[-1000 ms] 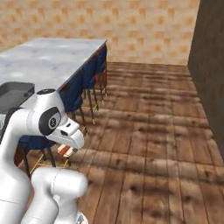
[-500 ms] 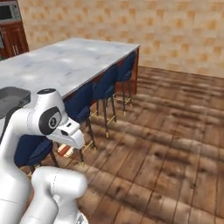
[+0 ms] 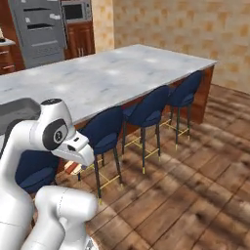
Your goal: Place the cold items (bell pepper and pear) from the fridge in one tupperware on the dining counter. Place the warm items (kebab skewer and hot dog) in the stove area in another tupperware.
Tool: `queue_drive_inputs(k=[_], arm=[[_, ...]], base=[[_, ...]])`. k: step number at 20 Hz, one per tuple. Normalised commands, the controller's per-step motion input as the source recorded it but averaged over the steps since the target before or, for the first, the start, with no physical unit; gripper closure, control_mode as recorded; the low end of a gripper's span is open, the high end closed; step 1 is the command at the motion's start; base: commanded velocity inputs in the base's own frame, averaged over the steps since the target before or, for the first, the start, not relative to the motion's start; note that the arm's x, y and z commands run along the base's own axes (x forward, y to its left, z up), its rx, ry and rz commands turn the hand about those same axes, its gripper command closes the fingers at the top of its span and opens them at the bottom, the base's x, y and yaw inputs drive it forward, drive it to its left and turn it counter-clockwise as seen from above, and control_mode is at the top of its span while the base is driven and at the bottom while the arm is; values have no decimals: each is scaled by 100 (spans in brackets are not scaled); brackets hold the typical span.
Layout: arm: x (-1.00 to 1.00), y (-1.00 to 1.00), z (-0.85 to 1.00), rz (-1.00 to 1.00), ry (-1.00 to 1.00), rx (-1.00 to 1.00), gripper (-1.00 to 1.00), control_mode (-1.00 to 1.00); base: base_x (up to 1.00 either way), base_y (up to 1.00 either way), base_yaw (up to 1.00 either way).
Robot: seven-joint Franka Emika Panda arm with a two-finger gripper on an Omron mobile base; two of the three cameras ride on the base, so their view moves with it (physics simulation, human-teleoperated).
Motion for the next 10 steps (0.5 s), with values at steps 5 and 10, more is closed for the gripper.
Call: queue_drive_inputs(k=[5,10], arm=[[0,0,0,0,0,0,100,100],[0,0,0,0,0,0,100,100]], base=[[79,-54,78],[54,-20,92]])
